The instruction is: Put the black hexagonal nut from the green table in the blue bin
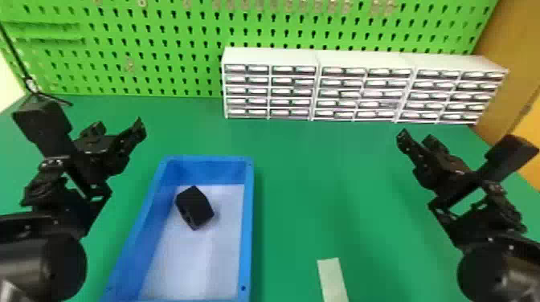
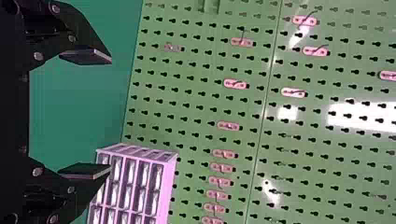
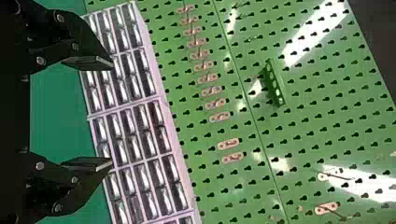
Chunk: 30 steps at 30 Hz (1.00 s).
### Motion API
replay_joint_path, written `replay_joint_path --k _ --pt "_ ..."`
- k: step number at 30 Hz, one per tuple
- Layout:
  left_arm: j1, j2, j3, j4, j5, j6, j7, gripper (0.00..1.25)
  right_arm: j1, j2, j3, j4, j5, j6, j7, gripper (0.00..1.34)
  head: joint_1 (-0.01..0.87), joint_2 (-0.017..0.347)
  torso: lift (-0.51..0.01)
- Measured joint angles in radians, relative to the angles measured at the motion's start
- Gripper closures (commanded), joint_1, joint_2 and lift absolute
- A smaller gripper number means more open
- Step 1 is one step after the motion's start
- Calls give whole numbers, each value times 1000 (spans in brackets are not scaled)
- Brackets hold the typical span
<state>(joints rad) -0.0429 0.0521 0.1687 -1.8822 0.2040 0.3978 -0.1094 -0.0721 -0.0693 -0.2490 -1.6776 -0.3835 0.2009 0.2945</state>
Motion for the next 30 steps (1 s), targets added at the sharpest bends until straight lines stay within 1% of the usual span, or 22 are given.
replay_joint_path --k 30 --pt "1 0 0 -3 4 1 5 430 2 0 2 0 0 0 0 530 692 8 -97"
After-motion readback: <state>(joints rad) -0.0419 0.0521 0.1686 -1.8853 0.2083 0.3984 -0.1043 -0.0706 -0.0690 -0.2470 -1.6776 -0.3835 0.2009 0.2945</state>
